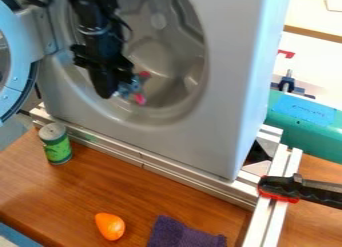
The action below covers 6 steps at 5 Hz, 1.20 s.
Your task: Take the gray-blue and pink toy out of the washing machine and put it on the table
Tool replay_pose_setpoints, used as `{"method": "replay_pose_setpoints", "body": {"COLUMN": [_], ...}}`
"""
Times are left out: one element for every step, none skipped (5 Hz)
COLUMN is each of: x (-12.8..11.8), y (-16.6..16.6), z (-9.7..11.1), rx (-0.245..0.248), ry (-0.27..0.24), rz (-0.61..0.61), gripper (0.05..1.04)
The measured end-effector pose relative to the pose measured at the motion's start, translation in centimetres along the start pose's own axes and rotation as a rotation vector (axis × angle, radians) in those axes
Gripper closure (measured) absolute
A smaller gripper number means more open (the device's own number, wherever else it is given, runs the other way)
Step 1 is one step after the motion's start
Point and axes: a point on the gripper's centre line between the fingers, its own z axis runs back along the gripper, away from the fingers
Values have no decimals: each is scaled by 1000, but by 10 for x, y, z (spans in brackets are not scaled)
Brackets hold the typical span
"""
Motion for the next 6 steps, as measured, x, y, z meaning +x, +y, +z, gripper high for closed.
{"method": "replay_pose_setpoints", "body": {"x": [-36,-74,-100,-112,-127,-144], "y": [7,21,43,49,47,43], "z": [9,6,-20,-52,-78,-99], "rx": [49,124,158,126,116,125], "ry": [105,287,412,443,489,522], "rz": [93,188,239,214,179,154], "gripper": [996,996,996,996,996,996]}}
